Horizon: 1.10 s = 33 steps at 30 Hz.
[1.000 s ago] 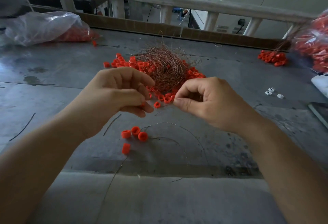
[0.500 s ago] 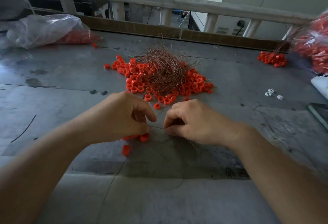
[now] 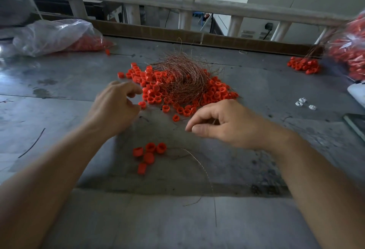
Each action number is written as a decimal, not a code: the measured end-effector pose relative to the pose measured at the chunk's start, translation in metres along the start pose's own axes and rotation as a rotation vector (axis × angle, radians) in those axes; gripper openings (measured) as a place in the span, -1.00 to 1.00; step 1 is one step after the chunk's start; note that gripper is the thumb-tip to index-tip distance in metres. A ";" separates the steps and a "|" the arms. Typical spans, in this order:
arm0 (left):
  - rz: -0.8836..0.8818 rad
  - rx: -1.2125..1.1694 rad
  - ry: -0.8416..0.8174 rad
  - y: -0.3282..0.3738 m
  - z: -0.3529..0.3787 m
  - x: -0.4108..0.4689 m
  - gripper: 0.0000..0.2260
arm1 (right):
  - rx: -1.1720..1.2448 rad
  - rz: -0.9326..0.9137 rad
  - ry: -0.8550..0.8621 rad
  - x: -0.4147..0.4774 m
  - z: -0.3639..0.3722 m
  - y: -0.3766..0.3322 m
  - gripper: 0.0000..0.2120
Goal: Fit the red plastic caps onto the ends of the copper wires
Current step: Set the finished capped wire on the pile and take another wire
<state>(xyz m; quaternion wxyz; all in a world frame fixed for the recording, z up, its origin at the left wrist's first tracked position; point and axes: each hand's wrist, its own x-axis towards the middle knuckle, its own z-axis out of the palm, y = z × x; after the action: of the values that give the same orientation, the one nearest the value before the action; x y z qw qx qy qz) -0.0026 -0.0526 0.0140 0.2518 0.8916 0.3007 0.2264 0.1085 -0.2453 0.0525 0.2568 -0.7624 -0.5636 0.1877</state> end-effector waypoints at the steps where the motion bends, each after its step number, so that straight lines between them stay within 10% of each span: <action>1: 0.002 0.033 -0.015 -0.002 0.002 0.002 -0.68 | 0.007 0.011 0.023 -0.001 -0.003 0.001 -0.91; 13: -0.080 -0.092 0.095 0.010 -0.009 -0.005 -0.94 | -0.199 0.213 0.457 0.006 -0.010 0.041 -0.91; 25: 0.003 -0.384 0.027 0.032 -0.016 -0.023 -0.77 | -0.357 -0.049 0.073 0.011 0.006 0.033 -0.81; 33: 0.012 -0.565 -0.061 0.030 -0.015 -0.023 -0.77 | -0.318 -0.066 0.156 0.010 0.005 0.033 -0.75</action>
<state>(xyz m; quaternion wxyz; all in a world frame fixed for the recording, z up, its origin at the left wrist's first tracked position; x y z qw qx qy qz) -0.0147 -0.0838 0.0369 0.4979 0.7942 0.2129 0.2756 0.1341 -0.2428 0.0285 0.1818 -0.7868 -0.5892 0.0278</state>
